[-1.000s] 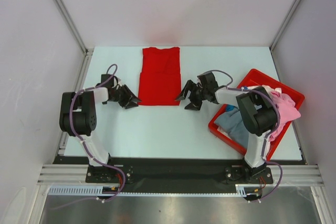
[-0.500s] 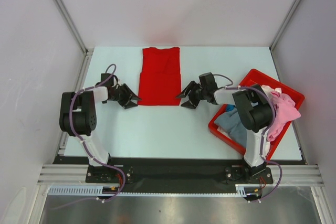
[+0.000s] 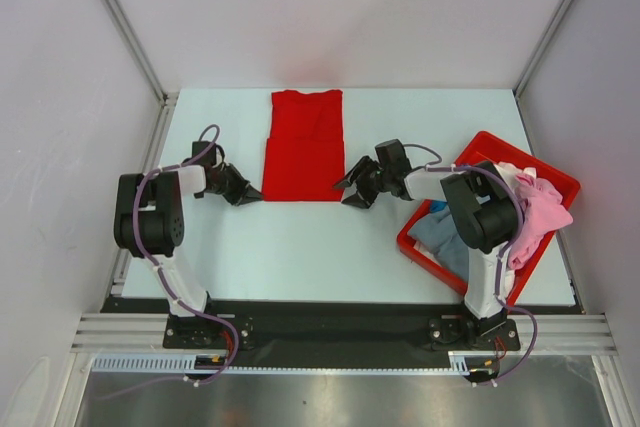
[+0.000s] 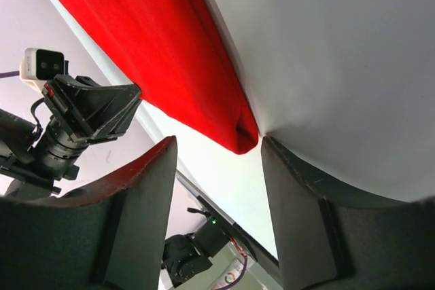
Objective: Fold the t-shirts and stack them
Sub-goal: Fold the tshirt
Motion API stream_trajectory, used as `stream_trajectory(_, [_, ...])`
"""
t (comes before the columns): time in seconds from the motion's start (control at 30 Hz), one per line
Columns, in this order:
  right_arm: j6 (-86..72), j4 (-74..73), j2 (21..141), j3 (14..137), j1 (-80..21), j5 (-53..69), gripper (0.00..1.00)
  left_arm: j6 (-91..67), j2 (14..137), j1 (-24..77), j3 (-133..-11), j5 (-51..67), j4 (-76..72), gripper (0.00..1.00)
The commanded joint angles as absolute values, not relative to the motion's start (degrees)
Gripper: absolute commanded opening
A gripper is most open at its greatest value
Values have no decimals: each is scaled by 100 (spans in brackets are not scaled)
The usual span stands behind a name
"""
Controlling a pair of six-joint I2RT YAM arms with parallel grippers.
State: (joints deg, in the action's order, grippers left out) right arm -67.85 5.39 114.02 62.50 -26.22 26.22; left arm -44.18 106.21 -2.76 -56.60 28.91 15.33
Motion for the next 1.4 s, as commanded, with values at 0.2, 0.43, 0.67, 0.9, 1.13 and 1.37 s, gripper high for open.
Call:
stream_trajectory(0.2, [-7189, 272, 11540, 6196, -2760, 2443, 59, -4315, 10574, -316, -5625, 2882, 1512, 0])
stream_trajectory(0.43, [-7646, 544, 11452, 5871, -2839, 2400, 56, -4421, 10284, -299, -5730, 3050, 1555, 0])
stream_trajectory(0.67, [-7725, 589, 11584, 5818, -2707, 2136, 54, -4351, 10239, -281, -5783, 3023, 1652, 0])
stream_trajectory(0.9, [-7515, 404, 11663, 5906, -2602, 2066, 51, -4351, 10248, -264, -5722, 3050, 1582, 0])
stream_trajectory(1.13, [-7374, 387, 11830, 5985, -2514, 2136, 46, -4333, 10266, -272, -5730, 3076, 1582, 0])
stream_trajectory(1.37, [-7225, 658, 12067, 6064, -2435, 2399, 4, -4193, 10213, -255, -5704, 3085, 1591, 0])
